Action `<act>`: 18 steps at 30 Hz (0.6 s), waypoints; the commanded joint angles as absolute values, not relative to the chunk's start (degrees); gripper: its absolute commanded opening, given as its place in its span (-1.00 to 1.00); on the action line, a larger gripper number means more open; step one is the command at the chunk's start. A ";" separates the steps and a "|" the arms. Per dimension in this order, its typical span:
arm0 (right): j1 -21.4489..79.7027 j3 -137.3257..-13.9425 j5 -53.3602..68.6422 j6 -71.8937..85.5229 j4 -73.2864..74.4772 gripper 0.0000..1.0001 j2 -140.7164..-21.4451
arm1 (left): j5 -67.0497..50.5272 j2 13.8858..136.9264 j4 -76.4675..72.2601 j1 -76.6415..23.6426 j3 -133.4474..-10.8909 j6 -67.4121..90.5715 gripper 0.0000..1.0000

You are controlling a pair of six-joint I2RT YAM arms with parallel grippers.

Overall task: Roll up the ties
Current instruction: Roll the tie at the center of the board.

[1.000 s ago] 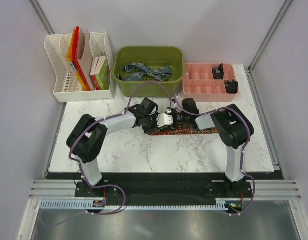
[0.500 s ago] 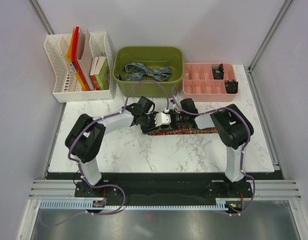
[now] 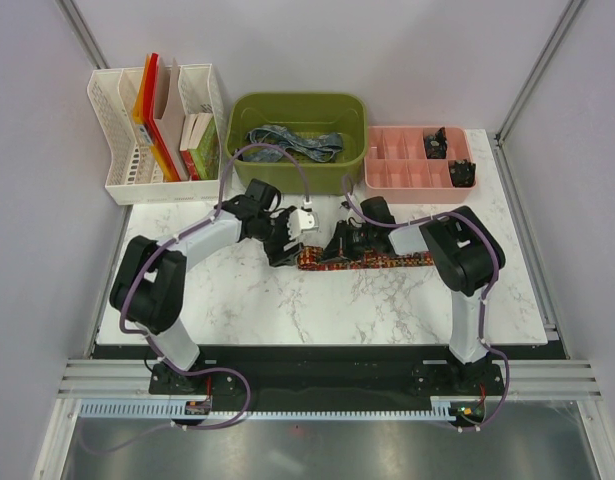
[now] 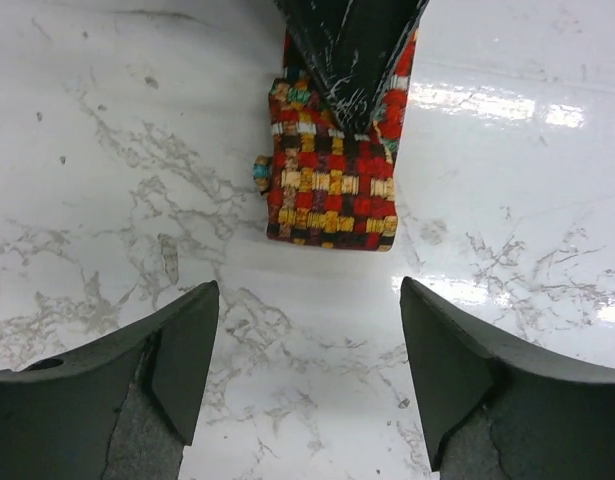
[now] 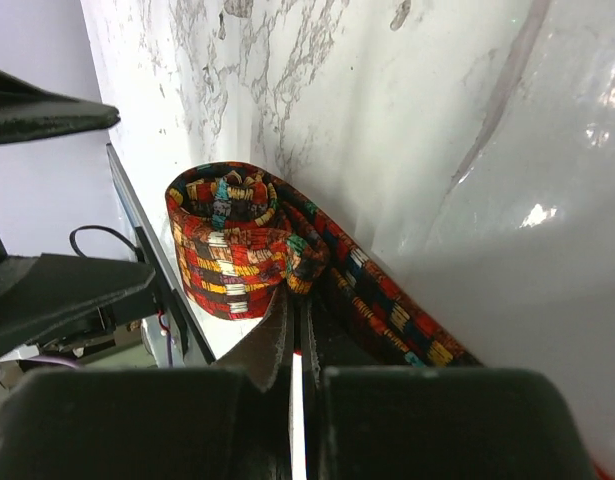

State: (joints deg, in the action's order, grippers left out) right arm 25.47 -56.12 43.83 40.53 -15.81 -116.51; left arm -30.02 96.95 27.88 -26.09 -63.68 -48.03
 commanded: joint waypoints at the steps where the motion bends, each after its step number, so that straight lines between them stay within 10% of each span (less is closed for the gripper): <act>1: 25.22 -56.51 39.29 36.92 -10.55 -1.00 -119.27 | -34.19 98.25 25.23 -27.33 -63.81 -49.75 0.63; 12: 25.40 -56.69 40.25 36.21 -9.32 -1.00 -118.30 | -31.38 103.18 20.39 -30.32 -63.90 -53.52 0.61; 18: 25.40 -56.69 40.43 35.86 -8.79 -1.00 -117.95 | -31.64 101.96 22.67 -30.50 -64.25 -55.02 0.05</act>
